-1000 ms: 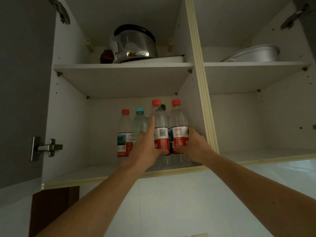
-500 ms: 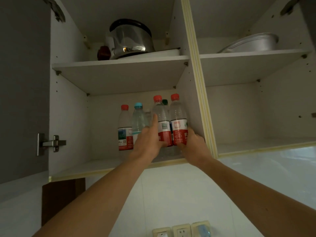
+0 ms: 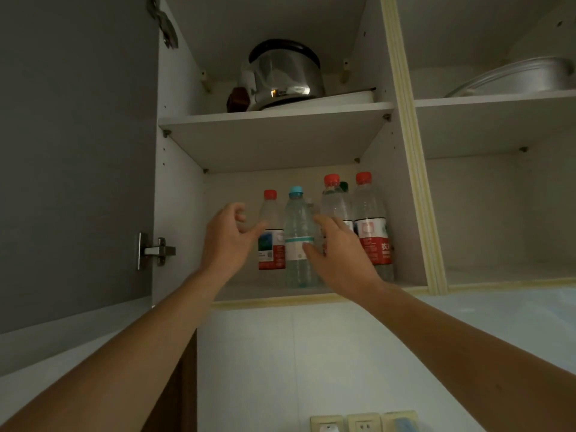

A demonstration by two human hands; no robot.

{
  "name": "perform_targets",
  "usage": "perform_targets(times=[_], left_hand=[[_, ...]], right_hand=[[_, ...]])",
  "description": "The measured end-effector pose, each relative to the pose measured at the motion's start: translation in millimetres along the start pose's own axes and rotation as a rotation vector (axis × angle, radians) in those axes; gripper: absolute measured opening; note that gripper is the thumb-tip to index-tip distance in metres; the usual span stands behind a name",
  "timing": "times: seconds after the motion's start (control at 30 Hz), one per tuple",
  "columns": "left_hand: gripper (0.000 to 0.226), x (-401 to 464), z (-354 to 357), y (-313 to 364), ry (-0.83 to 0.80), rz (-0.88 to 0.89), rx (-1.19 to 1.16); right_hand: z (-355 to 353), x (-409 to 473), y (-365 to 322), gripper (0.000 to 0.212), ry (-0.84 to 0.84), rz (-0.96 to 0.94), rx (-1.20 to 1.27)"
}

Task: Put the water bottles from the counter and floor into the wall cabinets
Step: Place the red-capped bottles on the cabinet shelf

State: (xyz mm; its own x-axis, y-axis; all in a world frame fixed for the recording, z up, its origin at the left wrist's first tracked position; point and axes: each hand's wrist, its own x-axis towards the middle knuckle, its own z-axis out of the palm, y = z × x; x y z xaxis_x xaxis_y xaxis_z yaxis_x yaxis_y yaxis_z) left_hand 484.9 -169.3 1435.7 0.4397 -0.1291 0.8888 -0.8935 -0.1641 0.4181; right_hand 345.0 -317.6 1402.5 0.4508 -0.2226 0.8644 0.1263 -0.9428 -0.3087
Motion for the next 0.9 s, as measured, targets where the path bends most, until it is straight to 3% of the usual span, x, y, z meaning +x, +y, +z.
perform_targets(times=[0.17, 0.33, 0.57, 0.7, 0.9], left_hand=[[0.064, 10, 21, -31, -0.175, -0.185, -0.031], [0.078, 29, 35, -59, -0.370, -0.300, -0.125], [0.095, 53, 49, -77, -0.581, -0.434, -0.359], [0.101, 58, 54, -81, -0.609, -0.425, -0.379], [0.097, 58, 41, -89, -0.548, -0.383, -0.267]], right_hand=[[39, 12, -5, 0.071, -0.066, 0.069, 0.046], [69, 22, -1, 0.080, -0.001, 0.124, 0.057], [72, 39, 11, 0.075, 0.010, 0.238, 0.106], [77, 43, 13, 0.067, -0.053, 0.261, 0.097], [82, 52, 9, 0.074, -0.162, 0.311, 0.043]])
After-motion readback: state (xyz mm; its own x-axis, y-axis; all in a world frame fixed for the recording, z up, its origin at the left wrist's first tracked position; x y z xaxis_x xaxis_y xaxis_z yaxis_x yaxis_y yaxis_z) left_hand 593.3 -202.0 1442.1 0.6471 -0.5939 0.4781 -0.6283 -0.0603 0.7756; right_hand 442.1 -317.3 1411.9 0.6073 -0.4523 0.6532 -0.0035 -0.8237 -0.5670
